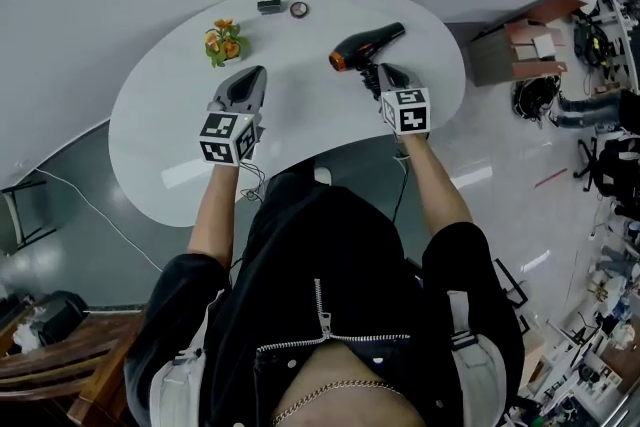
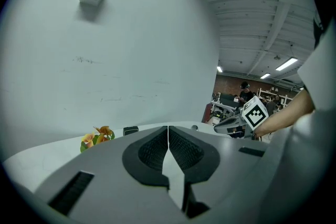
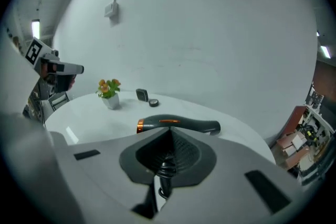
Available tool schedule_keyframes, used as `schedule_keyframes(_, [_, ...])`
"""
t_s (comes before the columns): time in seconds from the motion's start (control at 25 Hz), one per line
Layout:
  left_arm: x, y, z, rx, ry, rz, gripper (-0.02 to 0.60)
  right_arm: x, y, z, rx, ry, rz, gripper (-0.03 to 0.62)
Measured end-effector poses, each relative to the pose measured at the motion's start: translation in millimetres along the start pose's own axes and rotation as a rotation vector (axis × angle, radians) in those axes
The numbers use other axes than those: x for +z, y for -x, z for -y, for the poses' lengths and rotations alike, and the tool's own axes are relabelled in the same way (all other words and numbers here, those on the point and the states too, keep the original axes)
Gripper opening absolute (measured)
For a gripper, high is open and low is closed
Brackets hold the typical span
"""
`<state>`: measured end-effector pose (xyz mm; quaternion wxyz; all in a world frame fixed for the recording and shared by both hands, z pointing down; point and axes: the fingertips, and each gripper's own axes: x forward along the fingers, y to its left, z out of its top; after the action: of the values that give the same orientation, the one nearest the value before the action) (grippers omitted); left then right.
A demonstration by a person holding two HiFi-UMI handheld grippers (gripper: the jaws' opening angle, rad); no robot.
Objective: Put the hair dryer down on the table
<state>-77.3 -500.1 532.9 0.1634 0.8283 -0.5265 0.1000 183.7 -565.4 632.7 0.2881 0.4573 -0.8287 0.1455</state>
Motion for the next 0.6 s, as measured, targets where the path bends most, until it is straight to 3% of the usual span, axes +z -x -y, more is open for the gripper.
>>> schedule_keyframes(0.2, [9,4,14,-0.02,-0.033,0.02,0.023,31,39,1,-0.036,-0.031,0.167,0.005])
schedule_keyframes(0.6, [28,15,39,-0.042,-0.073,0.071,0.023,90,116,-10,-0.061,-0.044,0.396,0.003])
